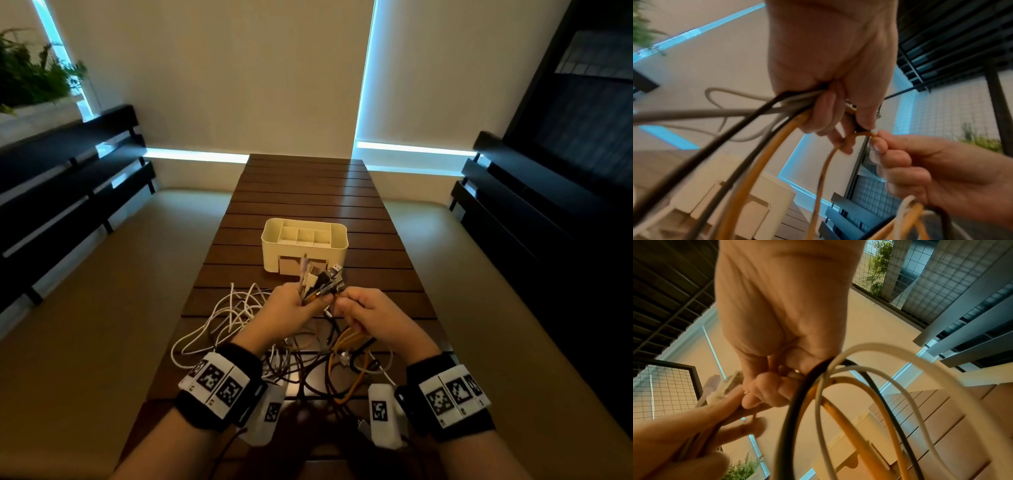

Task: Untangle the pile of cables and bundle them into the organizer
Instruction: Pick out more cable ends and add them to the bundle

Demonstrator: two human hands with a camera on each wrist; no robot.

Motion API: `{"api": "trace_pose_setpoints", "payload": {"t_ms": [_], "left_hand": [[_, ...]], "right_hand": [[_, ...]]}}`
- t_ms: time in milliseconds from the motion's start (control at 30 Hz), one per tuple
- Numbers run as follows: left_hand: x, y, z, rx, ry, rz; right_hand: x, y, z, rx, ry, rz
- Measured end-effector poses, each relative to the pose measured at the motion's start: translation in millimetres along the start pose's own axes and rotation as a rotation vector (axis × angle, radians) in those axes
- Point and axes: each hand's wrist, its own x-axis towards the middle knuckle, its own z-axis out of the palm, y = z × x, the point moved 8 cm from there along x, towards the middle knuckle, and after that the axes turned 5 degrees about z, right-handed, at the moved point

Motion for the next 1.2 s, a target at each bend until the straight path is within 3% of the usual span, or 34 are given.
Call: {"api": "trace_pose_setpoints", "payload": {"t_ms": [133,300,467,533,667,800,867,967,1133,1200], "left_hand": [[-2.2,15.1,-8.3,0.079,0.11,0.15],[-7.5,14.2,-44.4,-0.422,0.472,-0.011],[-13.3,31.1,-102.3,-0.768,0.717,0.081],[-16.3,30.2,-120.7,-0.847,0.786,0.103],[-18.9,25.5,-140.8,-0.794,0.865,0.115],[-11.6,-10.8,-128.1,-0.352,0.771,-0.188],[-10.2,-20.2,-115.9,-0.245,0.7,-0.252],[-14.5,-20.8,-90.4,-0.258,0.668,-0.253],[-12.8,-24.6,-7.1,-0.311,0.193,-0.34],[-11.8,-20.9,13.9,-0.311,0.163,-0.324]], "right_hand": [[-1.6,1.7,4.4,0.018,-0.04,-0.024],[2.2,14.1,6.7,0.057,-0.071,-0.005],[-0.9,41.8,15.9,0.089,-0.094,0.064],[-2.4,49.6,21.0,0.09,-0.113,0.071],[-4.1,61.2,23.8,0.106,-0.124,0.104],[-3.1,61.9,15.8,0.111,-0.05,0.13],[-3.9,59.6,9.5,0.152,0.01,0.133],[-4.0,50.9,7.8,0.193,0.044,0.112],[-1.6,32.9,16.2,0.199,0.061,0.053],[-0.2,26.8,22.3,0.182,0.054,0.026]]}}
